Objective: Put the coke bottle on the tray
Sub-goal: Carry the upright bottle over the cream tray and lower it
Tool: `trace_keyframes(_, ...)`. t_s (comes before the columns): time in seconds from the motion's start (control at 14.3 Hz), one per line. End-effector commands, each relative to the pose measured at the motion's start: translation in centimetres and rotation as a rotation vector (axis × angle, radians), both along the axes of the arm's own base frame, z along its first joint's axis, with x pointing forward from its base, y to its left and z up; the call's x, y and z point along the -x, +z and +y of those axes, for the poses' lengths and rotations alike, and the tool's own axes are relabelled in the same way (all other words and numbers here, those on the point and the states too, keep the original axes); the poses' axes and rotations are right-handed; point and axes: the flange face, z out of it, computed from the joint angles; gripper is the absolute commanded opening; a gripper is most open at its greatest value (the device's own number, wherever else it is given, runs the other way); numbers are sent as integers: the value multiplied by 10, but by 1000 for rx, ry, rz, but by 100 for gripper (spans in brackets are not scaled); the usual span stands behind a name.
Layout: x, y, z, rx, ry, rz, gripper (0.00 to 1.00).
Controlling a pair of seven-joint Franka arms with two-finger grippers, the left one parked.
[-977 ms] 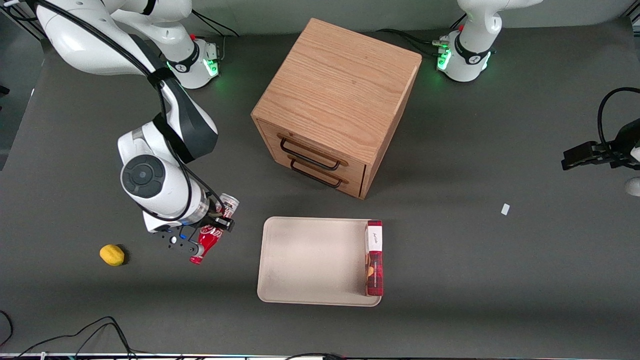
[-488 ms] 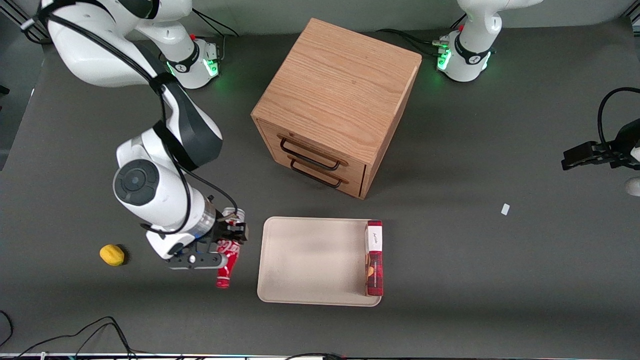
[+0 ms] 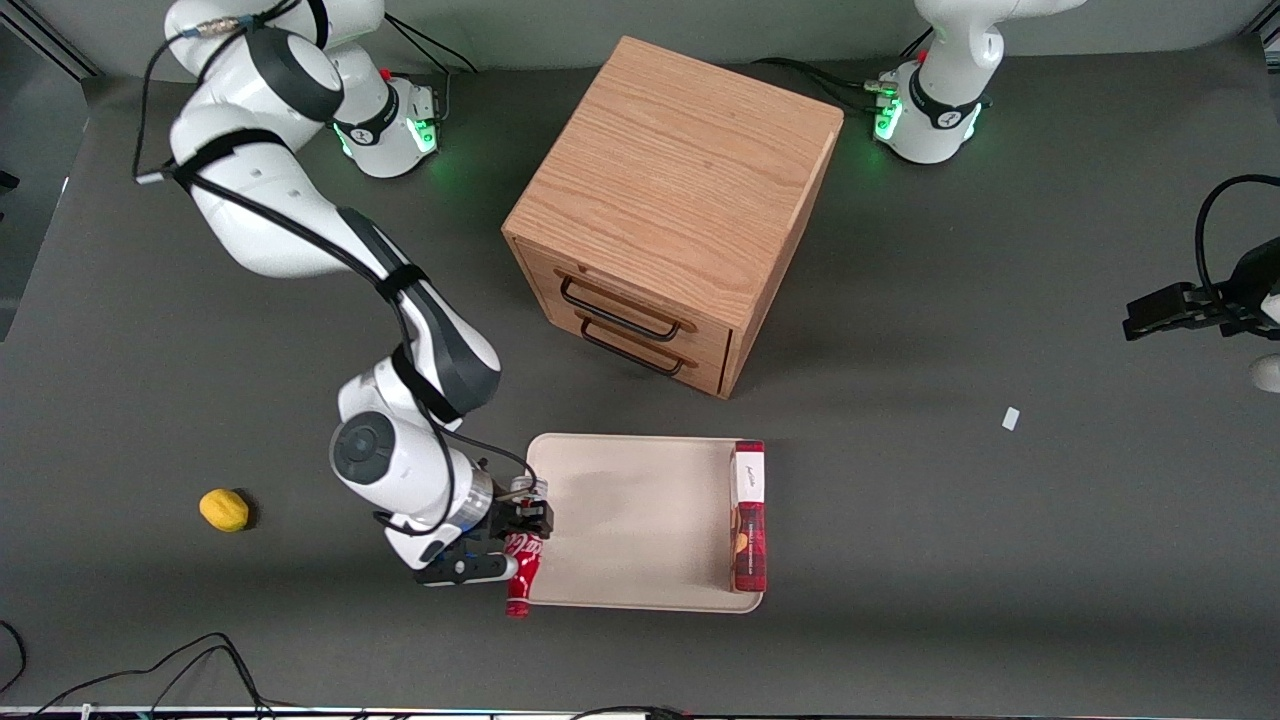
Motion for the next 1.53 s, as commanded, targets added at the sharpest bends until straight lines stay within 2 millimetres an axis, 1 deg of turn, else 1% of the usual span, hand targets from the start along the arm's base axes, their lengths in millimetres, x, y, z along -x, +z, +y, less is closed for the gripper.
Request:
trace_keyframes(0.0,0,-17,15,23,19,-8,16)
trace_keyframes(0.14,4,-34,15,27,16,17,18)
trace_keyframes(0.28,5,-36,16,28,18,21,26)
trace_keyframes(0.35,5,-36,16,28,18,21,33)
trace_keyframes(0.49,5,-38,15,31,19,24,41)
trace_keyframes(0.56,4,-41,12,38,16,22,51)
trace_keyframes(0.63,4,-46,9,42,13,22,52)
trace_keyframes(0.7,4,-48,10,36,13,9,57)
trace_keyframes(0.77,6,-57,9,36,14,6,60)
trace_keyframes(0.84,5,-58,7,36,10,-2,63)
trace_keyframes(0.91,5,-58,7,36,10,-4,69)
trace_keyframes(0.98,6,-59,7,37,10,-1,90)
trace_keyframes(1.05,8,-61,8,39,15,1,100)
trace_keyframes(1.33,7,-60,8,35,13,-6,100)
trace_keyframes(1.47,6,-54,9,35,13,-12,100)
